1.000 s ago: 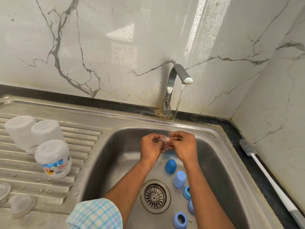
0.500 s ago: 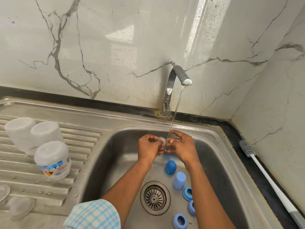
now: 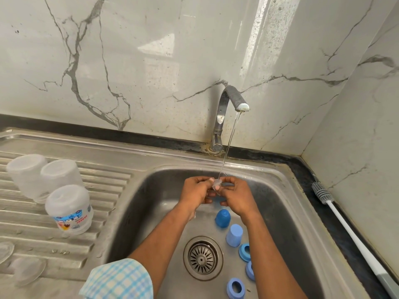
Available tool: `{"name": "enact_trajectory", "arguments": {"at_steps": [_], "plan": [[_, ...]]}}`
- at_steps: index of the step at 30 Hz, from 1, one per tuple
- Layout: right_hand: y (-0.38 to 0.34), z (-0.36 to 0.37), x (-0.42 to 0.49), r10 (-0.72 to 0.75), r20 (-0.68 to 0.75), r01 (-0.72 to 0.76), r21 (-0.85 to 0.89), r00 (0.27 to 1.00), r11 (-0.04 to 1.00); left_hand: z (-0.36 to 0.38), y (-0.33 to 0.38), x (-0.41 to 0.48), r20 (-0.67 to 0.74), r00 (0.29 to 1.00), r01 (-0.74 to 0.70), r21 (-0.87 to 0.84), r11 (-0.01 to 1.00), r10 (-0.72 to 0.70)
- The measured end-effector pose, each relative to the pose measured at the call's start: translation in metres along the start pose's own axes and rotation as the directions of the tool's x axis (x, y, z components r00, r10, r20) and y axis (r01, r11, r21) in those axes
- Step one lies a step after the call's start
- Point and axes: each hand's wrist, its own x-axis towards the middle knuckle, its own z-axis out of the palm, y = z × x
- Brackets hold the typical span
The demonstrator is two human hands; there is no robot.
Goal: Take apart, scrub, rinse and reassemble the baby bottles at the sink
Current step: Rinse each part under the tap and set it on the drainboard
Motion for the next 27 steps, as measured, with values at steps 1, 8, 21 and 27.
{"name": "enact_trajectory", "arguments": {"at_steps": [1, 8, 21, 27], "plan": [[-0.001, 0.0, -0.002, 0.005, -0.004, -0.005, 0.008, 1.0, 1.0, 0.0, 0.0, -0.002, 0.008, 1.0, 0.0, 0.028, 1.0, 0.0], [-0.01, -0.003, -0.015, -0.023, -0.098, 0.027, 0.04, 0.995, 0.999, -0.006, 0.002, -0.024, 0.129, 0.991, 0.005, 0.307, 0.952, -0.046], [-0.036, -0.012, -0.066, -0.135, -0.126, 0.142, 0.05, 0.983, 0.989, -0.026, 0.027, -0.083, 0.271, 0.961, -0.221, 0.638, 0.737, 0.054], [-0.082, -0.016, -0.091, -0.473, -0.499, 0.497, -0.096, 0.726, 0.863, -0.042, 0.032, -0.107, 0.165, 0.83, -0.45, 0.762, 0.466, 0.532]]}}
